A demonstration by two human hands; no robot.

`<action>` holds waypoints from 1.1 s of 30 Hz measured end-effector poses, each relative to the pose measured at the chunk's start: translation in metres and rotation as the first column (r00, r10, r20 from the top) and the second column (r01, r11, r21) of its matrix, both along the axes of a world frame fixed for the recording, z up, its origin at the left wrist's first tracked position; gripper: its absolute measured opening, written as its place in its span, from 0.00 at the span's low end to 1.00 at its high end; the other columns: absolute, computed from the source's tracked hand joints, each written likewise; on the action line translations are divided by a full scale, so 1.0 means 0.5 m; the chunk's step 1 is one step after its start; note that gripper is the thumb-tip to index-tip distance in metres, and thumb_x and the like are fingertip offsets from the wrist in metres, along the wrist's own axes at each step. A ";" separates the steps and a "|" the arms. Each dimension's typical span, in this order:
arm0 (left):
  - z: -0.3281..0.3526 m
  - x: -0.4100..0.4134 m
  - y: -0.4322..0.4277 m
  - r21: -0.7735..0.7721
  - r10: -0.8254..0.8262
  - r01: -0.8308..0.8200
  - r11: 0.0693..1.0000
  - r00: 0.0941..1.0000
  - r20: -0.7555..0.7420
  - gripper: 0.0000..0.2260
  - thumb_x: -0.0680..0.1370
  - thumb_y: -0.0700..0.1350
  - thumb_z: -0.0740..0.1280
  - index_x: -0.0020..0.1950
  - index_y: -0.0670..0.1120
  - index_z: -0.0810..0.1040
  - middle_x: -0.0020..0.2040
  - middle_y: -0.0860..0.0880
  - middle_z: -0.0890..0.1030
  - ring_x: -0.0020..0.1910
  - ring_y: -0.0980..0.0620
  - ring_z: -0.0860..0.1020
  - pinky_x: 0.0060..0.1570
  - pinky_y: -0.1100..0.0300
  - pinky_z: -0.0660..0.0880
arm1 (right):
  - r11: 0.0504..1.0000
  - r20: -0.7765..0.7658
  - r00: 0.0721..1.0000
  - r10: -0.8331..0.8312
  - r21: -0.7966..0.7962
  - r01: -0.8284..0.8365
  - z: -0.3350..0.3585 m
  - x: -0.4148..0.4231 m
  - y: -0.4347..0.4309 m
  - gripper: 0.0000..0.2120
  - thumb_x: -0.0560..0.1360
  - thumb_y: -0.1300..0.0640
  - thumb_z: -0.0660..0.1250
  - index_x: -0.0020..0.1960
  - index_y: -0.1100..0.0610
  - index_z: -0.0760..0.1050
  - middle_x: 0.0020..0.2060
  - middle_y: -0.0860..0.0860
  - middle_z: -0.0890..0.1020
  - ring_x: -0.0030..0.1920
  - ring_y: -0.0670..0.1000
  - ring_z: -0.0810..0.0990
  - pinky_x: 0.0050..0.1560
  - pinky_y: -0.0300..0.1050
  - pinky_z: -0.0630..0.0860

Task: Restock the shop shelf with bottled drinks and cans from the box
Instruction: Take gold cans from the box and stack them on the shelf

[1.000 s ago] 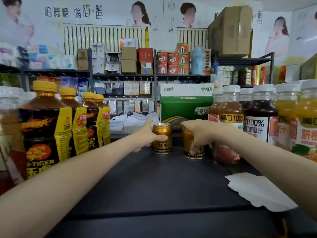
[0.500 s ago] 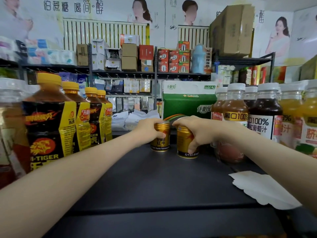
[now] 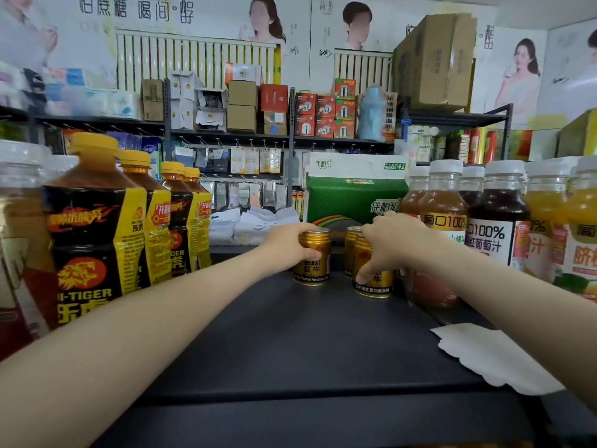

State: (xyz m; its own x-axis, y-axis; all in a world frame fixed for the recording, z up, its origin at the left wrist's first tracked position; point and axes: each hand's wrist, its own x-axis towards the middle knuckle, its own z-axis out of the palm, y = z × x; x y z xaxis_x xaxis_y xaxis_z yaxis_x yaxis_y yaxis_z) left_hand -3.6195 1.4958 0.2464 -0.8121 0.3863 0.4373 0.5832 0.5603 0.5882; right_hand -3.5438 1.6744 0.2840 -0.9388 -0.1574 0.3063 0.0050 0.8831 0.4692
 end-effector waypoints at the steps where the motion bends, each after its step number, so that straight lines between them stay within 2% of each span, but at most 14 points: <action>1: -0.002 -0.001 0.004 -0.001 -0.009 0.009 1.000 1.000 -0.005 0.23 0.74 0.44 0.72 0.69 0.51 0.72 0.59 0.50 0.79 0.56 0.51 0.76 0.54 0.59 0.73 | 1.000 -0.007 1.000 0.001 -0.005 -0.001 -0.002 0.002 0.001 0.37 0.66 0.32 0.69 0.64 0.57 0.70 0.57 0.53 0.75 0.60 0.55 0.73 0.53 0.48 0.74; 6: -0.004 -0.006 0.030 -0.054 -0.017 0.013 0.998 0.998 -0.063 0.24 0.74 0.46 0.72 0.69 0.52 0.71 0.61 0.49 0.78 0.57 0.50 0.76 0.54 0.59 0.73 | 0.980 0.034 0.993 0.109 -0.173 -0.102 -0.019 0.000 0.009 0.39 0.68 0.44 0.74 0.70 0.58 0.61 0.62 0.54 0.73 0.63 0.55 0.70 0.57 0.48 0.72; 10: -0.004 -0.011 0.046 -0.082 0.005 -0.013 0.997 0.995 -0.095 0.24 0.75 0.46 0.71 0.70 0.52 0.70 0.62 0.48 0.77 0.57 0.51 0.75 0.51 0.62 0.70 | 0.973 0.105 0.984 0.142 -0.195 -0.120 -0.019 -0.002 0.023 0.45 0.65 0.47 0.78 0.72 0.58 0.56 0.65 0.54 0.69 0.65 0.55 0.68 0.61 0.47 0.71; 15: -0.004 -0.022 0.060 -0.148 0.050 -0.067 0.987 0.992 -0.114 0.25 0.77 0.48 0.69 0.72 0.50 0.67 0.63 0.45 0.76 0.59 0.47 0.75 0.53 0.59 0.71 | 0.970 0.090 0.983 0.158 -0.202 -0.137 -0.020 -0.006 0.024 0.43 0.66 0.51 0.78 0.72 0.59 0.58 0.64 0.55 0.69 0.65 0.55 0.69 0.59 0.46 0.71; 18: -0.007 -0.023 0.070 -0.278 0.126 -0.187 0.942 0.967 -0.223 0.28 0.77 0.53 0.67 0.75 0.51 0.62 0.66 0.41 0.70 0.63 0.41 0.70 0.60 0.51 0.71 | 0.970 0.073 0.984 0.161 -0.193 -0.144 -0.021 -0.001 0.024 0.43 0.67 0.51 0.77 0.72 0.60 0.56 0.66 0.55 0.68 0.66 0.54 0.68 0.59 0.44 0.69; 20: -0.010 -0.016 0.072 -0.326 0.176 -0.277 0.904 0.936 -0.307 0.31 0.77 0.56 0.66 0.77 0.51 0.57 0.71 0.39 0.63 0.69 0.40 0.64 0.64 0.46 0.69 | 0.975 0.047 0.984 0.170 -0.156 -0.160 -0.024 0.005 0.023 0.47 0.67 0.51 0.76 0.75 0.61 0.51 0.69 0.56 0.65 0.69 0.54 0.64 0.65 0.44 0.66; 23: -0.004 0.007 0.067 -0.352 0.207 -0.307 0.884 0.933 -0.294 0.35 0.78 0.58 0.64 0.78 0.49 0.51 0.75 0.40 0.57 0.73 0.40 0.60 0.67 0.46 0.66 | 0.977 -0.018 0.982 0.188 -0.095 -0.189 -0.034 0.022 0.021 0.52 0.68 0.50 0.76 0.77 0.61 0.44 0.73 0.56 0.60 0.73 0.54 0.58 0.71 0.45 0.59; 29: 0.007 0.080 0.029 -0.398 0.144 -0.248 0.883 0.951 -0.274 0.32 0.78 0.52 0.65 0.78 0.50 0.53 0.70 0.40 0.66 0.66 0.41 0.70 0.61 0.50 0.72 | 0.958 -0.084 0.972 0.219 -0.170 -0.230 -0.048 0.081 0.012 0.46 0.74 0.55 0.70 0.78 0.58 0.41 0.76 0.54 0.51 0.76 0.52 0.49 0.73 0.42 0.51; 33: -0.002 0.132 -0.003 -0.391 0.159 -0.249 0.886 0.956 -0.248 0.26 0.78 0.50 0.64 0.74 0.47 0.62 0.66 0.40 0.71 0.62 0.41 0.73 0.57 0.51 0.73 | 0.939 -0.073 0.975 0.211 -0.264 -0.223 -0.054 0.129 -0.009 0.40 0.75 0.56 0.67 0.78 0.57 0.45 0.76 0.52 0.53 0.75 0.52 0.52 0.71 0.44 0.57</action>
